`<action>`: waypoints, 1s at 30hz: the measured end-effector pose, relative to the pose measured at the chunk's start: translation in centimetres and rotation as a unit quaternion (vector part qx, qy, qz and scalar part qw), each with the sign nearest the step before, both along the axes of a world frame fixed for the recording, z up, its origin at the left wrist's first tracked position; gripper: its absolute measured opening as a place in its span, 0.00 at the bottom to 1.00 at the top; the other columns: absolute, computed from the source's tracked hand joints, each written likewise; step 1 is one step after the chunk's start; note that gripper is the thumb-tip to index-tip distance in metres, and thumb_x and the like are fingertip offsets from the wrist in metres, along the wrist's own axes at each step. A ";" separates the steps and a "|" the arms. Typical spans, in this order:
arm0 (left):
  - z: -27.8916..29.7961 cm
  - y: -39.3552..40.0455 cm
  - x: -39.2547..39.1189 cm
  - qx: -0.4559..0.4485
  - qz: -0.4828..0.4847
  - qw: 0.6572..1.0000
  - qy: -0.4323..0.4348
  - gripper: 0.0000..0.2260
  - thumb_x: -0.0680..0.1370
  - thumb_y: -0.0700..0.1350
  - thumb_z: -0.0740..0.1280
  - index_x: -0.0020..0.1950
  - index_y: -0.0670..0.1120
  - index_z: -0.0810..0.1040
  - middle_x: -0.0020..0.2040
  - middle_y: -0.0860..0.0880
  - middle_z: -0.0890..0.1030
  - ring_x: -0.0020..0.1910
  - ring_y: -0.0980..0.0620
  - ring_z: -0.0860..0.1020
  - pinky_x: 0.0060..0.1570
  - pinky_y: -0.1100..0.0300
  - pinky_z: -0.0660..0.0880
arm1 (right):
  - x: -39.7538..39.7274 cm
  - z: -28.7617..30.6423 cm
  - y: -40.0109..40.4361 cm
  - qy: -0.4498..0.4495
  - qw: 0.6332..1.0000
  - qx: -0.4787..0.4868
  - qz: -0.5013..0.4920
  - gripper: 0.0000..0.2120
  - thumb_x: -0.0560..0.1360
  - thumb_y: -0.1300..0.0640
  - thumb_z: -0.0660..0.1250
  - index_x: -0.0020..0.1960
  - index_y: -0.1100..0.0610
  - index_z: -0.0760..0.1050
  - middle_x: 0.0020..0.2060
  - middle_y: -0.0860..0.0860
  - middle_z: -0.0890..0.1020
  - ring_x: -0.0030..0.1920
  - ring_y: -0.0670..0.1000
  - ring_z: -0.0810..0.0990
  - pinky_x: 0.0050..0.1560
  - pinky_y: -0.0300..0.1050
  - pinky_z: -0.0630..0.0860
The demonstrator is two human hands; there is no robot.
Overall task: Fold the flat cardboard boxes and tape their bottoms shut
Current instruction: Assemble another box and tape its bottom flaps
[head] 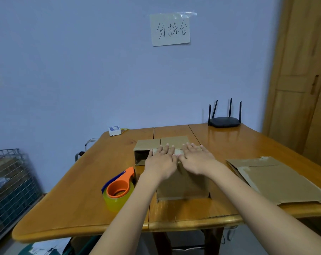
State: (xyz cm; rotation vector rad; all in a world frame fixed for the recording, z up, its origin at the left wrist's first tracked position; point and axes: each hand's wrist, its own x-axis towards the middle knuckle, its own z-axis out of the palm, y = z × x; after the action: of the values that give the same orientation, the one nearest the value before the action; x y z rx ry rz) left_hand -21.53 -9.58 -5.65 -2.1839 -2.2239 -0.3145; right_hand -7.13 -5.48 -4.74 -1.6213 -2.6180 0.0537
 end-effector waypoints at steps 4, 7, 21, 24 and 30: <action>0.1 0.1 0.0 -0.020 -0.001 1.000 -0.010 0.25 0.84 0.55 0.43 0.82 0.53 0.48 0.81 0.51 0.47 0.80 0.50 0.45 0.78 0.45 0.44 | 0.0 0.0 0.0 -0.009 1.000 0.001 0.000 0.30 0.84 0.44 0.39 0.82 0.55 0.44 0.81 0.52 0.46 0.80 0.51 0.44 0.79 0.53 0.41; 0.2 0.0 0.0 -0.023 -0.001 1.000 -0.009 0.25 0.84 0.56 0.43 0.82 0.53 0.48 0.81 0.50 0.46 0.80 0.50 0.45 0.78 0.46 0.41 | 0.0 0.1 0.0 -0.012 1.000 -0.003 0.002 0.30 0.84 0.44 0.39 0.82 0.55 0.44 0.81 0.52 0.46 0.80 0.51 0.44 0.79 0.53 0.41; 3.1 -1.8 -3.5 0.109 0.021 0.982 -0.151 0.22 0.84 0.48 0.50 0.78 0.51 0.62 0.78 0.47 0.64 0.77 0.46 0.60 0.76 0.40 0.50 | -3.7 4.2 -3.7 0.110 0.989 0.090 0.049 0.20 0.84 0.49 0.50 0.66 0.58 0.74 0.63 0.56 0.79 0.67 0.57 0.73 0.76 0.61 0.54; 2.1 -2.6 -8.0 0.118 0.117 0.974 -0.152 0.25 0.78 0.44 0.57 0.76 0.52 0.65 0.72 0.44 0.71 0.70 0.43 0.70 0.68 0.42 0.68 | -6.3 4.8 -5.0 0.154 0.978 0.102 0.093 0.19 0.83 0.54 0.53 0.68 0.61 0.71 0.65 0.57 0.77 0.68 0.59 0.73 0.75 0.56 0.57; -4.8 -3.5 -15.3 -0.083 0.255 0.956 -0.117 0.28 0.73 0.47 0.61 0.75 0.50 0.64 0.70 0.43 0.72 0.67 0.40 0.71 0.64 0.42 0.72 | -12.0 3.3 -6.9 0.222 0.959 0.023 0.173 0.21 0.80 0.57 0.56 0.71 0.59 0.71 0.63 0.60 0.78 0.64 0.60 0.75 0.62 0.53 0.74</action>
State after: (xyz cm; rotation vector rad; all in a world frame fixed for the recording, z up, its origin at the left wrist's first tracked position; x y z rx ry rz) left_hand -36.84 -13.11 -10.50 -1.6063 -2.9288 -0.3999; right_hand -19.16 -12.42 -1.46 -0.9743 -2.4781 0.3298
